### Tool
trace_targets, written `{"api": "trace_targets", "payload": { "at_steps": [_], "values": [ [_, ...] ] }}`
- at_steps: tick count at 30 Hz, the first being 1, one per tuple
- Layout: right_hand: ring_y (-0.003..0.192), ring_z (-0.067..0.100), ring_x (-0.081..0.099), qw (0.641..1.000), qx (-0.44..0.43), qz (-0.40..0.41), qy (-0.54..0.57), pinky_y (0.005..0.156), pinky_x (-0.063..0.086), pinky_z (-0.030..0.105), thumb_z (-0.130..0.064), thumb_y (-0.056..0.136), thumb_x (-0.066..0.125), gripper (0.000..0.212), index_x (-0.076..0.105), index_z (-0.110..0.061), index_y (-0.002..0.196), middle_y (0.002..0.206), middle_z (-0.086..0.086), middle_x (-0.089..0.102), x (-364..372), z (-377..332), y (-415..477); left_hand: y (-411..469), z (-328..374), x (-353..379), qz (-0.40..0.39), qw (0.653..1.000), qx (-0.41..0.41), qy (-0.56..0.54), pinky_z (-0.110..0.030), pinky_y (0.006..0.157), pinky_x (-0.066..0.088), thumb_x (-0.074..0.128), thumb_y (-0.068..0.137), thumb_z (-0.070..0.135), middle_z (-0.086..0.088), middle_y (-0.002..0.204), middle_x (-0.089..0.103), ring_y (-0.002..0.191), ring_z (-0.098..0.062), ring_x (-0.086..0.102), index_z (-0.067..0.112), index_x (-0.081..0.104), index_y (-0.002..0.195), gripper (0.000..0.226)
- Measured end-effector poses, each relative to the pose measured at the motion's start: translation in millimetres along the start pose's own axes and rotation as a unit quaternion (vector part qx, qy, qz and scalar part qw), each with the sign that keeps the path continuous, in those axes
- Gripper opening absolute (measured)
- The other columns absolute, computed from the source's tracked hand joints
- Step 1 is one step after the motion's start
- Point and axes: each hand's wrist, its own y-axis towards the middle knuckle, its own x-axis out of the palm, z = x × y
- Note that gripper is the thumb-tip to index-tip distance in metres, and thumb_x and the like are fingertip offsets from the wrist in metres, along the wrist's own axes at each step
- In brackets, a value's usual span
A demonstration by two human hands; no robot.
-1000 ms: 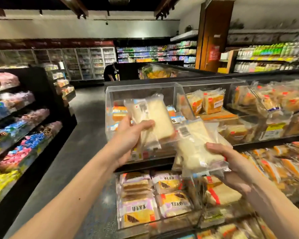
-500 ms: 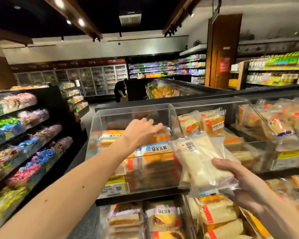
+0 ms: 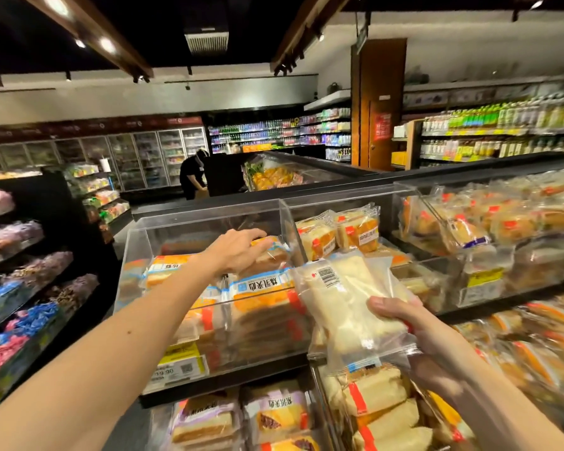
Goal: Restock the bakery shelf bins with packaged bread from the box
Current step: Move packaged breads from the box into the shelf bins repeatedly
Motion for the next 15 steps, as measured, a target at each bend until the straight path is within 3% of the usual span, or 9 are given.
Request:
{"api": "trace_targets", "payload": {
  "at_steps": [3, 5, 7, 9, 10, 13, 15],
  "values": [
    [0.067, 0.029, 0.074, 1.000, 0.000, 0.019, 0.012, 0.052, 0.061, 0.039, -0.004, 0.064, 0.072, 0.050, 0.061, -0.012, 0.113, 0.086, 0.017, 0.075, 6, 1, 0, -29, 9, -25, 0.059, 0.993, 0.075, -0.070, -0.034, 0.105, 0.044, 0.055, 0.091, 0.008, -0.004, 0.133, 0.064, 0.125, -0.020, 0.058, 0.023, 0.052, 0.140, 0.051],
    [0.073, 0.030, 0.075, 0.999, 0.005, 0.024, 0.029, 0.054, 0.062, 0.039, -0.006, 0.065, 0.072, 0.054, 0.061, -0.009, 0.117, 0.094, 0.019, 0.075, 12, 0, 2, -61, 25, -42, 0.101, 0.969, 0.176, -0.141, -0.034, 0.108, 0.044, 0.058, 0.078, 0.005, 0.002, 0.135, 0.061, 0.127, -0.013, 0.056, 0.026, 0.052, 0.138, 0.064],
    [0.085, 0.034, 0.074, 0.999, 0.008, 0.024, 0.039, 0.058, 0.062, 0.041, -0.008, 0.052, 0.089, 0.078, 0.060, -0.008, 0.124, 0.109, 0.022, 0.073, 19, -2, 6, -95, 46, -52, 0.081, 0.942, 0.291, -0.144, -0.028, 0.114, 0.035, 0.064, 0.071, 0.011, 0.005, 0.144, 0.050, 0.135, -0.010, 0.044, 0.030, 0.046, 0.144, 0.078],
    [0.091, 0.035, 0.073, 0.999, 0.008, 0.023, 0.043, 0.063, 0.062, 0.042, -0.011, 0.030, 0.101, 0.103, 0.062, -0.007, 0.125, 0.114, 0.022, 0.071, 29, 1, 12, -121, 58, -56, 0.052, 0.923, 0.375, -0.067, -0.028, 0.120, 0.024, 0.070, 0.066, 0.015, 0.000, 0.154, 0.038, 0.145, -0.015, 0.030, 0.031, 0.035, 0.150, 0.093],
    [0.089, 0.034, 0.074, 0.999, 0.008, 0.018, 0.045, 0.064, 0.062, 0.042, -0.012, 0.030, 0.100, 0.100, 0.063, -0.007, 0.123, 0.111, 0.021, 0.072, 34, 3, 14, -127, 59, -56, 0.063, 0.913, 0.403, 0.000, -0.036, 0.121, 0.020, 0.072, 0.063, 0.017, -0.003, 0.158, 0.033, 0.148, -0.019, 0.025, 0.032, 0.028, 0.152, 0.100],
    [0.083, 0.031, 0.073, 0.998, 0.010, 0.023, 0.050, 0.068, 0.062, 0.043, -0.015, 0.059, 0.085, 0.062, 0.067, -0.007, 0.118, 0.102, 0.019, 0.074, 48, 11, 19, -134, 47, -52, 0.139, 0.875, 0.418, 0.198, -0.057, 0.117, 0.013, 0.078, 0.056, 0.025, -0.006, 0.158, 0.036, 0.149, -0.026, 0.025, 0.030, 0.017, 0.154, 0.116],
    [0.092, 0.032, 0.072, 0.998, 0.012, 0.023, 0.061, 0.076, 0.059, 0.045, -0.023, 0.061, 0.087, 0.066, 0.067, -0.008, 0.122, 0.111, 0.019, 0.073, 53, 18, 22, -139, 32, -49, 0.144, 0.874, 0.418, 0.200, -0.062, 0.116, 0.021, 0.081, 0.059, 0.024, -0.004, 0.153, 0.044, 0.144, -0.025, 0.036, 0.029, 0.024, 0.152, 0.109]
  ]
}}
